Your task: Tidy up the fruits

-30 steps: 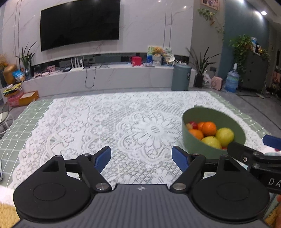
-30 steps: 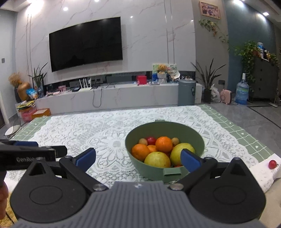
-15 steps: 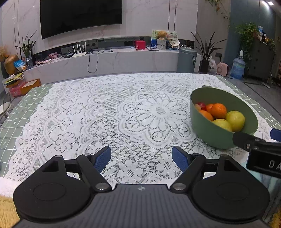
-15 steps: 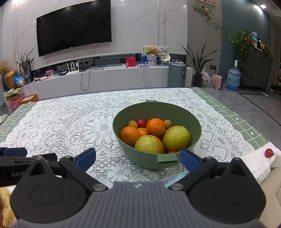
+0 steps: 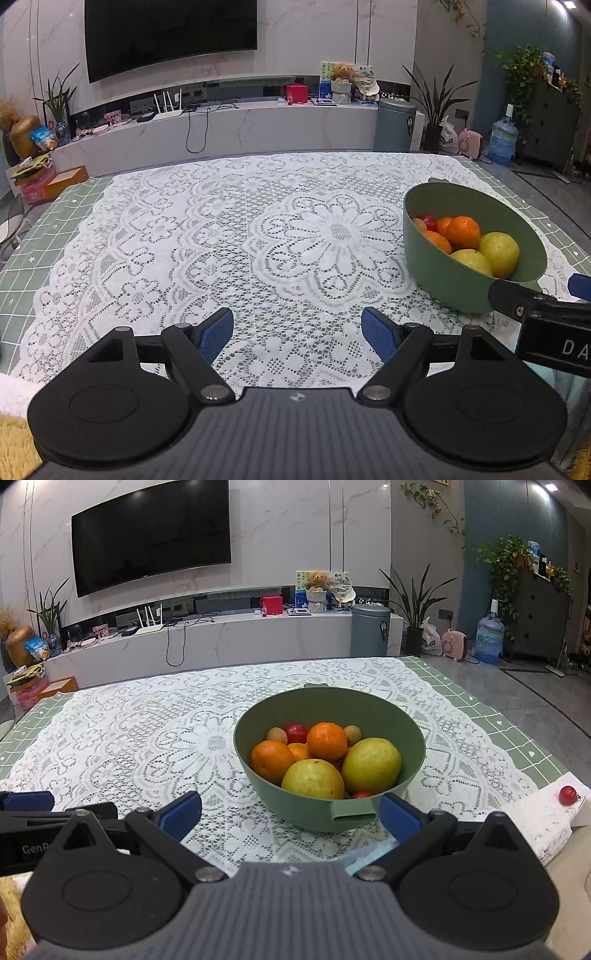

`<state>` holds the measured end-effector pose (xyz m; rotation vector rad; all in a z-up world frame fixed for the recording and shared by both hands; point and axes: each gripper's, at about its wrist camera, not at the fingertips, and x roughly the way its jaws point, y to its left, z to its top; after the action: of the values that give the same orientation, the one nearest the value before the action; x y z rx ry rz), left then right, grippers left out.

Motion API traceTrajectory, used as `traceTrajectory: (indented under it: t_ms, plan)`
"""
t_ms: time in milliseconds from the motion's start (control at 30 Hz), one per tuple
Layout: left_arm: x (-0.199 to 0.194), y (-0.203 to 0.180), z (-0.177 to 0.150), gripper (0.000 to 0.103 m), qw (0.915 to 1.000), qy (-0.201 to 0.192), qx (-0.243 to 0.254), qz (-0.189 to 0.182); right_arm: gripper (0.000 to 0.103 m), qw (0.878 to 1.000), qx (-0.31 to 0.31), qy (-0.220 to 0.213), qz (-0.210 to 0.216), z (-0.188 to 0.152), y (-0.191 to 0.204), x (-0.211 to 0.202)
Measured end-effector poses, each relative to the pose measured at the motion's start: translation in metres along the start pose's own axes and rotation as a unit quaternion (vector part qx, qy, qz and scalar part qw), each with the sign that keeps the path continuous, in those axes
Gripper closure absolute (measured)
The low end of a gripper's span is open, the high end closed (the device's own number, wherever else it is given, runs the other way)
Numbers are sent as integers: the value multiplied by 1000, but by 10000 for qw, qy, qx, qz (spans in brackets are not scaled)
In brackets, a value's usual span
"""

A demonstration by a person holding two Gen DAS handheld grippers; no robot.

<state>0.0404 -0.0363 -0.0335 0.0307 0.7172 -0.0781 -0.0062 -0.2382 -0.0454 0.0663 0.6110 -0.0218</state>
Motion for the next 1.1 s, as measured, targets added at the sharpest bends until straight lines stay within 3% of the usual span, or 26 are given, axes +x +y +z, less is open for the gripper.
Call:
traceTrajectory:
  t_ms: [1100]
  plan:
    - [-8, 1, 1, 11, 10000, -36, 25, 55, 4, 10000, -1, 31, -11, -2, 1, 2]
